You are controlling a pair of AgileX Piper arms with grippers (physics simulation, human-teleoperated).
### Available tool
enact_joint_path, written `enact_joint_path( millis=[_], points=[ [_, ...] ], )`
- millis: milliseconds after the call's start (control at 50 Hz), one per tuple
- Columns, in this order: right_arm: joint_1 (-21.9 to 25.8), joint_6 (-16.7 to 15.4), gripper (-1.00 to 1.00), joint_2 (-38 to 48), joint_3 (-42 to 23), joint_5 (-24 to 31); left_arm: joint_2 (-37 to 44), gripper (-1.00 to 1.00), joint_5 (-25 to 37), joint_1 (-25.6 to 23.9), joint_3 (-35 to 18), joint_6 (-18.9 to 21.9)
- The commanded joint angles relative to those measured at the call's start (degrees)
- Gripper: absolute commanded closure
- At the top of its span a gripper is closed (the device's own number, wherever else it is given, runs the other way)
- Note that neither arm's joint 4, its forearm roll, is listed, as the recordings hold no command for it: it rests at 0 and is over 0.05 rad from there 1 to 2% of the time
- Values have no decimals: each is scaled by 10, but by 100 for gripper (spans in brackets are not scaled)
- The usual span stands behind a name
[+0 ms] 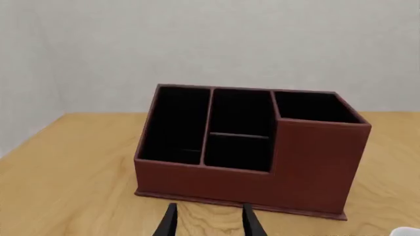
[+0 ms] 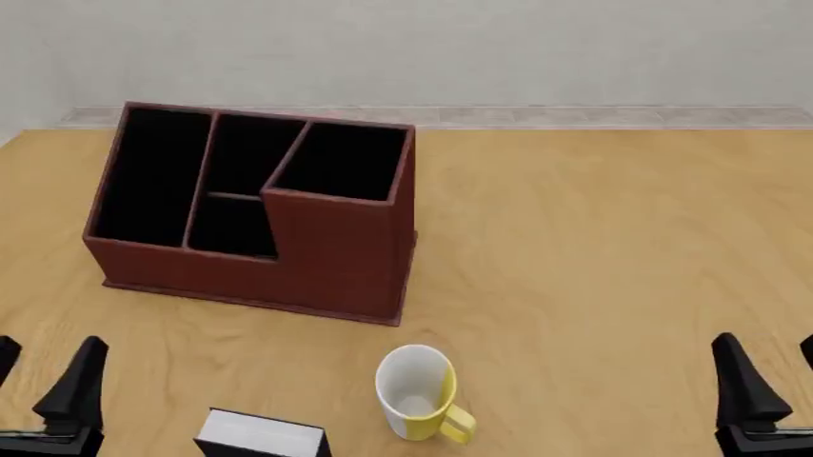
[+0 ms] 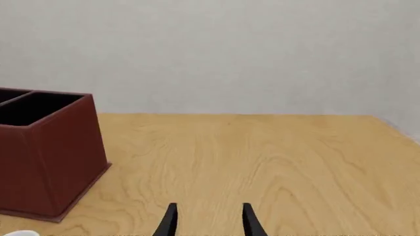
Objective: Pick up the book and place it in the right compartment of the caddy.
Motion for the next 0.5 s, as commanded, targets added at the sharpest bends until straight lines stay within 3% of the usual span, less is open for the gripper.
enact_joint_path(
  millis=[20, 240, 500],
  points=[
    [3, 4, -100, 1, 14, -13, 1, -100, 2, -9, -6, 17],
    [29, -11, -100, 1, 7, -9, 3, -100, 8, -12, -19, 24],
    [149, -61, -100, 47, -57, 23, 0, -100, 4, -19, -8, 30]
  ],
)
